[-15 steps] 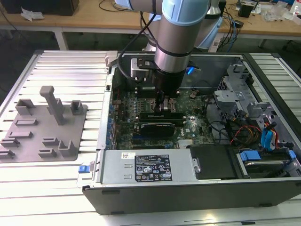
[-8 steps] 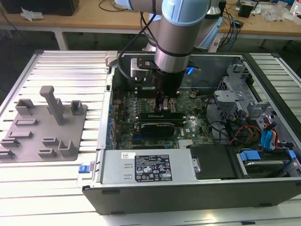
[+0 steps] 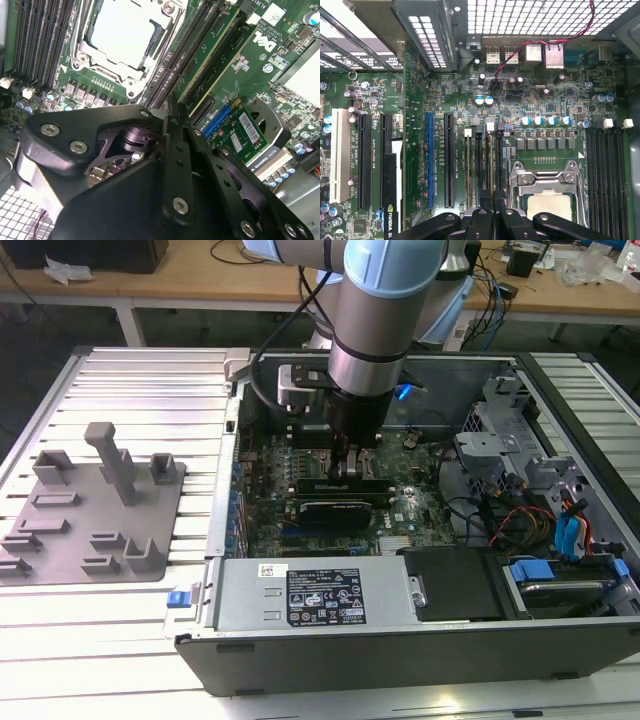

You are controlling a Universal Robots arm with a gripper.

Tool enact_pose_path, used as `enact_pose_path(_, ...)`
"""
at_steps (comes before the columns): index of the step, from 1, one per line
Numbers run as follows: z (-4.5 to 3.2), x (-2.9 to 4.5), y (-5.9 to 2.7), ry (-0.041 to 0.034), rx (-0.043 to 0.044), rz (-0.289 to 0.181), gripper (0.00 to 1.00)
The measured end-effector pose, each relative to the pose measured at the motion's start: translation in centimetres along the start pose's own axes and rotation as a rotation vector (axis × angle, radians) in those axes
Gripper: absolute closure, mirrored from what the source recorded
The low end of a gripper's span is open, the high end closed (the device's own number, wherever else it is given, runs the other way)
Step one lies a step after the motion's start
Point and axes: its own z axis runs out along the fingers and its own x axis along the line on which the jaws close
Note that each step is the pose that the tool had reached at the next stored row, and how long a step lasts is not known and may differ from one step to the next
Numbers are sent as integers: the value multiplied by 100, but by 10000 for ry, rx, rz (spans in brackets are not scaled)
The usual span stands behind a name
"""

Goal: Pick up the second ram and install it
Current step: 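Insert the second ram into the second slot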

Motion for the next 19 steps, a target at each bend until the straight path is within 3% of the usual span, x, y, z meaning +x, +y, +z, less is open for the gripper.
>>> enact_pose_path(19,28,1,10,-4,22,30,91)
